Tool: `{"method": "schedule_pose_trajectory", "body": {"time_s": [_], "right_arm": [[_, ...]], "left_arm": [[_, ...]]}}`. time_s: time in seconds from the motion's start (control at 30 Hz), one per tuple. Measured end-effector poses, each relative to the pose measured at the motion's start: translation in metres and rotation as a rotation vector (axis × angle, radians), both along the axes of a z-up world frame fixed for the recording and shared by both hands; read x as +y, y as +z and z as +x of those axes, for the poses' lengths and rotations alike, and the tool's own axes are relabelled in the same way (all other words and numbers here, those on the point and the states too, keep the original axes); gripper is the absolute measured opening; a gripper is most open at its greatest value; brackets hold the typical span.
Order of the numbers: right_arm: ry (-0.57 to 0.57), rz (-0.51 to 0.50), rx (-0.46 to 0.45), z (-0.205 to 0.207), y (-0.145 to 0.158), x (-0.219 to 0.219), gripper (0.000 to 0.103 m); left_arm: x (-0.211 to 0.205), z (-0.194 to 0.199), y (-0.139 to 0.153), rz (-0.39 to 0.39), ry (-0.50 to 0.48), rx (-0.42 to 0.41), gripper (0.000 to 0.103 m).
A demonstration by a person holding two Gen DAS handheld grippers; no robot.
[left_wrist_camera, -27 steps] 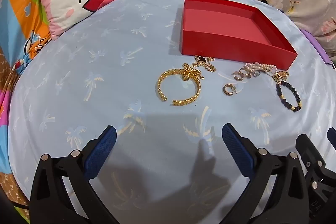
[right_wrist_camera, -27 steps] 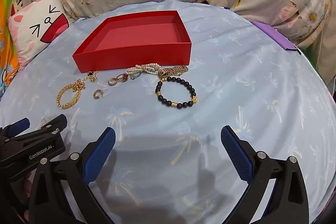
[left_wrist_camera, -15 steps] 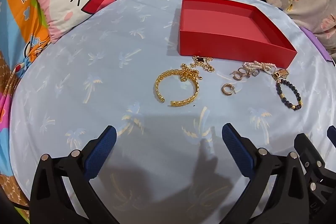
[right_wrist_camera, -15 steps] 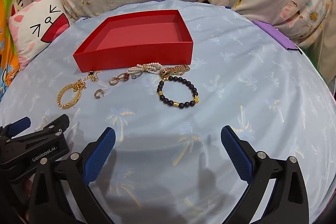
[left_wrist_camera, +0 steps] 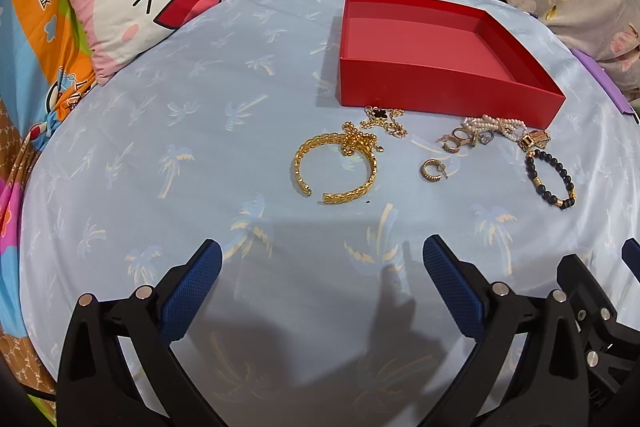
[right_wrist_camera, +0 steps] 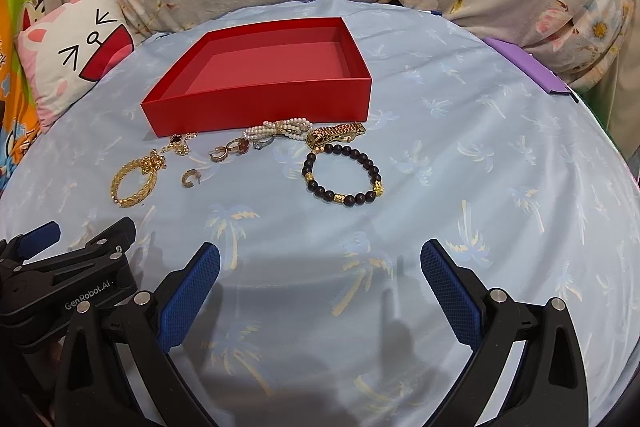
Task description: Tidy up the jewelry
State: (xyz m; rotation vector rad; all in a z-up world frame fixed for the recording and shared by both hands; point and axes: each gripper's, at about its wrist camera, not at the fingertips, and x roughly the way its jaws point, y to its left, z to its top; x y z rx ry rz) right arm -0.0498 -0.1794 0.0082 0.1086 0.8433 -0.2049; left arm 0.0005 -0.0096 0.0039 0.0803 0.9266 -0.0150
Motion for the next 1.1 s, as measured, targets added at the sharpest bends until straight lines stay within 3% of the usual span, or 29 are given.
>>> {"method": "schedule_pose_trajectory", "body": {"time_s": [1.1], "right_arm": [[0.006, 0.008, 0.001, 0.0024, -0.0032, 0.0022, 0.098]], "left_arm": [[-0.0038, 0.0021, -0.0011, 0.005, -0.005, 0.0, 0.098]]}}
